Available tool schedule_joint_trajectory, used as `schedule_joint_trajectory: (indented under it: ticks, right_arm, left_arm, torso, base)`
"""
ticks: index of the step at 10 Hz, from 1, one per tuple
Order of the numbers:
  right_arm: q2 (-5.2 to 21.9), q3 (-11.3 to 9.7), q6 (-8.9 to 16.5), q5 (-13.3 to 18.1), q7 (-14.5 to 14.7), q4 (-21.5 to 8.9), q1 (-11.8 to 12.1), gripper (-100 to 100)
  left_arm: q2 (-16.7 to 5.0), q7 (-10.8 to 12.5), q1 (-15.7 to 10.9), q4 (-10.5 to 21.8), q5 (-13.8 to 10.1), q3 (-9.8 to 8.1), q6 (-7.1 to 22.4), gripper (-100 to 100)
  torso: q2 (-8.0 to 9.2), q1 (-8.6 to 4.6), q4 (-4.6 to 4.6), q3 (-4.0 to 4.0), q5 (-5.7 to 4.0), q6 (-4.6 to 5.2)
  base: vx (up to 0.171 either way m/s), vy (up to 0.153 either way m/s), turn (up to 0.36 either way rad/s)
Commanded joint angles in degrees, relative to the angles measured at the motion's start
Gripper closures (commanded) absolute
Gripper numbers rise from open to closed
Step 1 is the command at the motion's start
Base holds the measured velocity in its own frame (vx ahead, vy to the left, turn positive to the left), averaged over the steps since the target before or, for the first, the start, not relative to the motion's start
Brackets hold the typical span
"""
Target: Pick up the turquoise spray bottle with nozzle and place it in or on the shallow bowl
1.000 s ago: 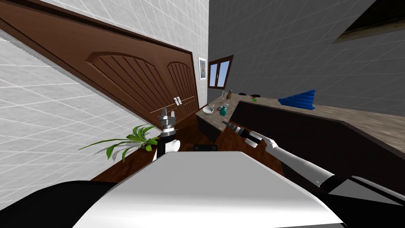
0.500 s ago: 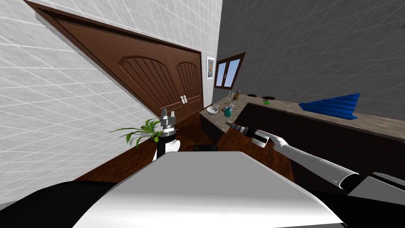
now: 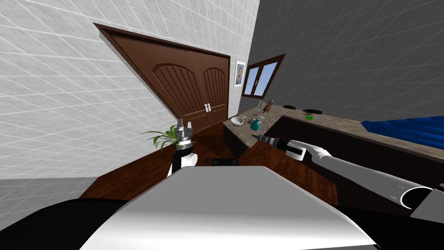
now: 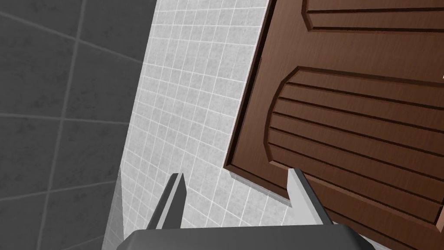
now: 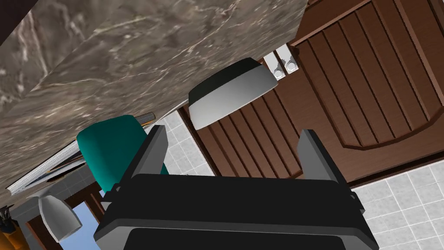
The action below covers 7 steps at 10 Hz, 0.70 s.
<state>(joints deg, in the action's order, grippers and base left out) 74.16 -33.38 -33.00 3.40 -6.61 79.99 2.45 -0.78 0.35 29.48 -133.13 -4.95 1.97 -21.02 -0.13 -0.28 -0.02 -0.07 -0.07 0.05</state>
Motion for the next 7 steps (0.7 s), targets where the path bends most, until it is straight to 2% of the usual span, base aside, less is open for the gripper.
schedule_joint_trajectory:
  ticks: [1,2,3,5,6,7]
  right_arm:
    - [1.93,-0.91,-1.10,0.13,0.55,-2.43,-0.57,-100]
    - [4.23,-2.23,-1.40,0.17,0.99,-3.97,-1.30,-100]
    - [4.48,-2.23,-1.40,0.17,0.99,-4.20,-1.30,-100]
    - [8.61,-4.77,-1.99,0.19,1.95,-7.50,-2.57,-100]
    - [9.28,-4.77,-1.99,0.19,1.95,-7.50,-2.57,-100]
    - [11.48,-5.95,-2.28,0.17,2.47,-9.00,-3.11,-100]
  left_arm:
    - [0.00,0.00,0.00,0.00,0.00,0.00,0.00,0]
    - [0.00,0.00,0.01,0.00,0.00,-0.01,0.00,0]
    - [0.00,0.00,0.01,0.00,0.00,0.00,0.00,0]
    - [0.00,0.00,0.01,0.00,0.00,0.00,0.00,0]
    - [0.00,0.00,0.00,0.00,0.00,0.00,0.00,0]
    - [0.00,0.00,0.02,0.00,0.00,-0.01,0.00,0]
  torso:
    - [0.00,0.00,0.00,0.00,0.00,0.00]
    - [0.00,-0.01,0.00,0.00,-0.01,0.09]
    - [-0.02,-0.01,0.00,-0.01,0.00,0.03]
    - [-0.06,0.06,-0.01,-0.03,0.01,0.02]
    - [-0.06,0.02,-0.01,-0.04,0.00,0.01]
    - [-0.05,0.03,-0.01,-0.02,-0.01,0.11]
  base:
    - [-0.020,-0.056,0.171]
    - [-0.017,-0.051,0.219]
    - [-0.008,-0.042,0.173]
    - [-0.013,-0.044,0.358]
    - [-0.016,-0.049,0.117]
    - [-0.013,-0.043,0.187]
